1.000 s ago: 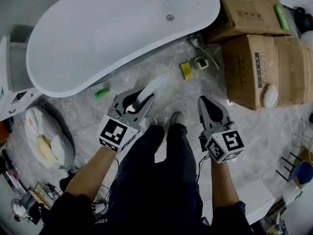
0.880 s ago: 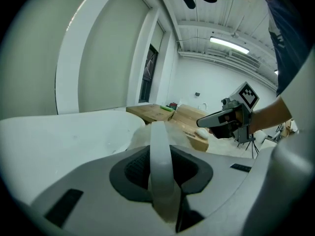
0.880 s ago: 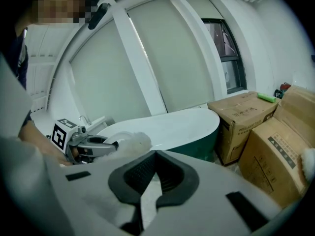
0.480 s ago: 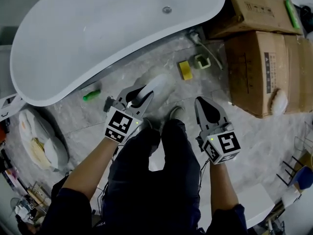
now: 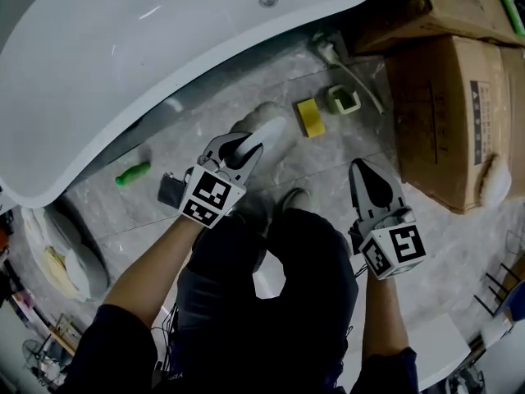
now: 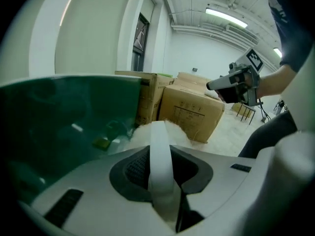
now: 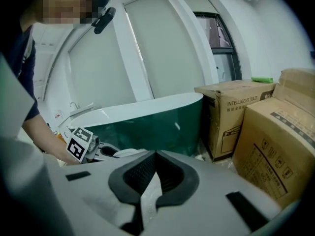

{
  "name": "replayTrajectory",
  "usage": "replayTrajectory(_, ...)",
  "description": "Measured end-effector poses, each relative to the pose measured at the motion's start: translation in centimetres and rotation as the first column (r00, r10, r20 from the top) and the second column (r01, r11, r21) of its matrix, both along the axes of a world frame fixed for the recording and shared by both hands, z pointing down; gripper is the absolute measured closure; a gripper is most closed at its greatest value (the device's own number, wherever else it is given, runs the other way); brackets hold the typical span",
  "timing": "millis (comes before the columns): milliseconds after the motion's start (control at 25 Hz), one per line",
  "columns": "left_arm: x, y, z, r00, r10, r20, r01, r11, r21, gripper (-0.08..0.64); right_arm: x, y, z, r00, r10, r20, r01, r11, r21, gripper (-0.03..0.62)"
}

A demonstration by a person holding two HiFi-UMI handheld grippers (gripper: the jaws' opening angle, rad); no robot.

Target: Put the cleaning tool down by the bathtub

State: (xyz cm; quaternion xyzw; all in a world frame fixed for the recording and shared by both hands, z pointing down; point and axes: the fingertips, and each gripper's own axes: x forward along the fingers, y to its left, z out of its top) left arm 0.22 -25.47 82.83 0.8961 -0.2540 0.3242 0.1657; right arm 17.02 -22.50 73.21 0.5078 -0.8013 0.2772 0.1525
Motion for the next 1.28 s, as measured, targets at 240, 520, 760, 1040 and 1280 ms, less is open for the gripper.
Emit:
replayTrajectory(240, 1.1, -1.1, 8.0, 0.999, 0.035, 0.029, -0.035, 0.999, 0.001, 0.453, 2.9, -1.1, 5.7, 0.999, 0.044, 0.002, -0.044, 0.999, 0.01, 0.591)
replayTrajectory(520, 2.5, -2.0, 14.9, 0.997, 0.061, 0.037, -0.061, 0.998, -0.004, 0.453, 3.5, -3.1, 10.6, 0.998, 0.06, 0.027, -0.061, 0.997, 0.043, 0.591)
replayTrajectory(760, 2.8, -3.0, 20.8, 0.991, 0.117, 0.071, -0.117, 0.993, -0.008, 0.453, 4.1, -4.3, 14.0, 0.999, 0.046, -0.01, -0.045, 0.998, 0.051, 0.591)
replayTrajectory(1040, 2.7, -2.5, 28.1, 0.974, 0.192, 0.118, -0.19, 0.981, -0.027, 0.453, 4.2, -4.3, 17.4, 0.999, 0.035, -0.026, -0.034, 0.999, 0.028, 0.591)
replayTrajectory(1280, 2.1, -1.3, 32.9, 0.969, 0.205, 0.137, -0.2, 0.978, -0.049, 0.453, 3.1, -3.7, 20.1, 1.0, 0.011, -0.024, -0.011, 1.0, 0.003, 0.591)
